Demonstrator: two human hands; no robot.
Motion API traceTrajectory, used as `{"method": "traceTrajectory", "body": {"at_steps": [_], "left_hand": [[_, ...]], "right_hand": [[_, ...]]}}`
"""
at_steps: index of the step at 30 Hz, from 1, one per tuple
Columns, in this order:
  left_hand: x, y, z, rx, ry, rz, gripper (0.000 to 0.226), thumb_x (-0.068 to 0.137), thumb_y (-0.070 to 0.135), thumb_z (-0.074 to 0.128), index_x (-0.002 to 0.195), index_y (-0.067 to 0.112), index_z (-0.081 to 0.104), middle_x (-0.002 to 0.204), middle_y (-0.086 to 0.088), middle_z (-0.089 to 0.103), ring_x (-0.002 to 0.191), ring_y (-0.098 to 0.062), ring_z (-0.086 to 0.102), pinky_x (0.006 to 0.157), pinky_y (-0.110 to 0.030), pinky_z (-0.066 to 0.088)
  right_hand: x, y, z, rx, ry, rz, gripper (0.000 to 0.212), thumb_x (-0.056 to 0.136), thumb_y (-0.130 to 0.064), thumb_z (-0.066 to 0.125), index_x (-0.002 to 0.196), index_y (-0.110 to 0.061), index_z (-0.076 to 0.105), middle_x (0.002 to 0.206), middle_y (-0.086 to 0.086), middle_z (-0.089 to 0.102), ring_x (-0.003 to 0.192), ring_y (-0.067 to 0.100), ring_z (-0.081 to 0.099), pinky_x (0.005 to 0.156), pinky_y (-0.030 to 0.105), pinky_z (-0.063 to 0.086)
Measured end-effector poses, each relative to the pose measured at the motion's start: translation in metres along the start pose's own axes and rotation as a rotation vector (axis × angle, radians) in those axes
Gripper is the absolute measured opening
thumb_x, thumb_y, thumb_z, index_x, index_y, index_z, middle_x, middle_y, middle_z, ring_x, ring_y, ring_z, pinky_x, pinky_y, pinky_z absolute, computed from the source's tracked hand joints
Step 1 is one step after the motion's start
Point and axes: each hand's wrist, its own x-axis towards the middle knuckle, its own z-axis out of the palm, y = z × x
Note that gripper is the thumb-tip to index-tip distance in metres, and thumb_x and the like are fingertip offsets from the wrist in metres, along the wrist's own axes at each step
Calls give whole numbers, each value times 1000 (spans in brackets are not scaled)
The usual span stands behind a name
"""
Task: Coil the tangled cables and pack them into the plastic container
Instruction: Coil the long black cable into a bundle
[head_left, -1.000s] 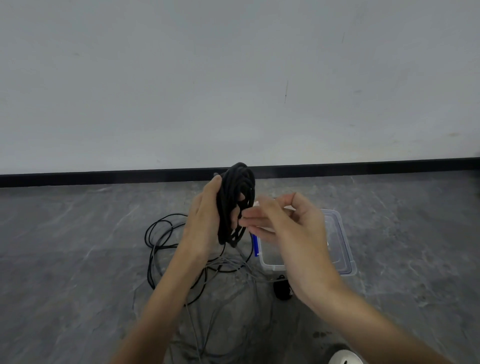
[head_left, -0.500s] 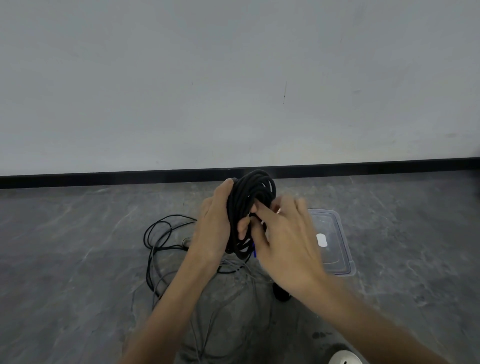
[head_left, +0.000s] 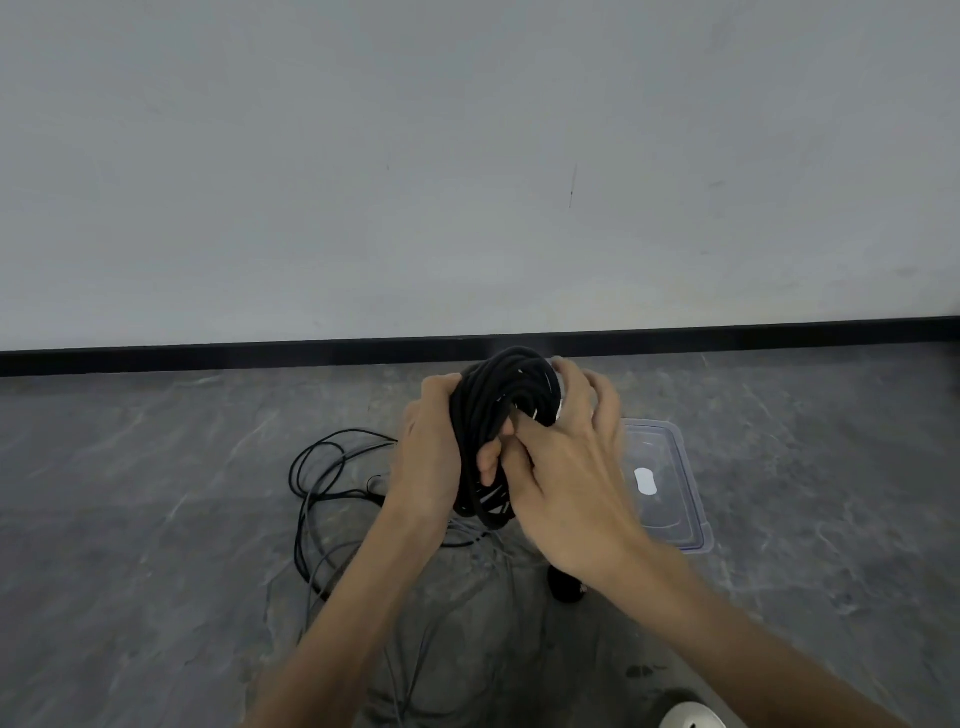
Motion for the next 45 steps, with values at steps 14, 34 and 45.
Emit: {"method": "traceTrajectory", "body": {"at_steps": [14,34,45], "left_hand": [[-4,4,7,-138,-14,-97,57,97,39,33,58,9,63,53,-12,43,39,-14,36,45,-25,37],[-7,-7,5,26,37,-77,62,97,25,21,48,10,58,43,-10,42,41,-19,39,48,-27,38],[-5,-3,4,16,42,-99,65,99,30,26,46,11,58,45,-14,41,37,-19,34,45,-28,34]], "right_hand": [[5,8,-3,25,-140,-55,41,89,-33,20,92,-30,61,159,4,-11,139,17,-9,113,41,6],[3,9,-3,-122,-290,-51,35,93,-33,21,97,-36,56,156,11,-27,141,22,-19,114,51,0],[10,6,5,107,-162,37,19,89,-14,50,78,-19,65,139,4,34,134,29,14,111,42,16]]}}
